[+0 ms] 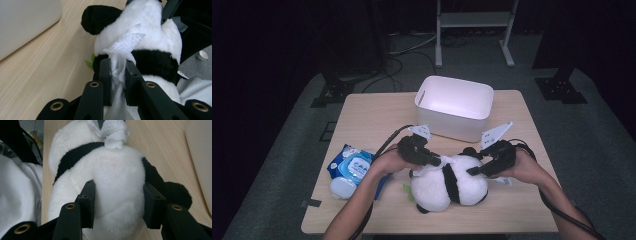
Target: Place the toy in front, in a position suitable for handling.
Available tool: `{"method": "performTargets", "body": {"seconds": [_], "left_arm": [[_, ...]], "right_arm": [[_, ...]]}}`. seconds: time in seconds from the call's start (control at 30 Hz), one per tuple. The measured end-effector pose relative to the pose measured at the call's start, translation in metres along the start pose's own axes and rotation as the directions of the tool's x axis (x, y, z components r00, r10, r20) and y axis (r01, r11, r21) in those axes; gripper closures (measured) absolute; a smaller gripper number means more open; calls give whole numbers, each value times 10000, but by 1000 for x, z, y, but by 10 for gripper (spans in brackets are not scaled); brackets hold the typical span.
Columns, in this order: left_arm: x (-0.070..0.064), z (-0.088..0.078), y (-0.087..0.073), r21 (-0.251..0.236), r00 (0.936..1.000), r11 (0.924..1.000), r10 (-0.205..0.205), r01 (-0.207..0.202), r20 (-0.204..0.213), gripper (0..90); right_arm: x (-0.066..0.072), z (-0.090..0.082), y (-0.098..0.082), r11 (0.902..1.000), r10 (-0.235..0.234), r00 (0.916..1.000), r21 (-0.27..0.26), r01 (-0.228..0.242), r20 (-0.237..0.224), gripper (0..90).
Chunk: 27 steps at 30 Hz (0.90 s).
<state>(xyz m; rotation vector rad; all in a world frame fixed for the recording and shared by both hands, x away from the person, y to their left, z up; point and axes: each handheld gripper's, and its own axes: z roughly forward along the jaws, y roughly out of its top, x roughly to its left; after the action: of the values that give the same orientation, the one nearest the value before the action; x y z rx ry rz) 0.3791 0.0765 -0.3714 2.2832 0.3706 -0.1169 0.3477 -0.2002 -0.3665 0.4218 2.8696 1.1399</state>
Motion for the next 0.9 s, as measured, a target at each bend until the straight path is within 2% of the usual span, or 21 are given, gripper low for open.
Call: {"method": "performTargets", "body": {"seconds": [0.1,0.17,0.2,0.3,0.43,0.5,0.73,0.9], "left_arm": [[-3,5,5,-49,9999,10000,55,-54,156,786],[-6,12,11,81,9994,9997,247,-249,229,786],[-7,13,14,115,9992,9994,317,-320,238,786],[-9,17,23,30,9985,9991,431,-432,342,786],[-14,18,30,265,9969,9968,745,-752,269,786],[-14,16,28,230,9974,9975,667,-674,275,785],[-3,-2,15,278,9996,9993,268,-265,-119,785],[2,-13,12,33,9994,9999,113,-112,-316,785]], "right_arm": [[2,0,2,9996,-250,9997,98,250,58,518],[5,-1,4,9995,-214,9997,239,212,75,514],[5,-1,5,9991,-356,9994,246,355,54,505],[6,-2,4,9994,-236,9997,267,236,5,475],[7,-3,2,9994,-260,9996,206,262,-80,467],[8,-4,1,9993,-319,9995,178,319,6,483],[9,-6,0,9984,-556,9973,-4,557,487,531],[7,-9,1,9977,-640,9887,-146,666,1354,557]]}}
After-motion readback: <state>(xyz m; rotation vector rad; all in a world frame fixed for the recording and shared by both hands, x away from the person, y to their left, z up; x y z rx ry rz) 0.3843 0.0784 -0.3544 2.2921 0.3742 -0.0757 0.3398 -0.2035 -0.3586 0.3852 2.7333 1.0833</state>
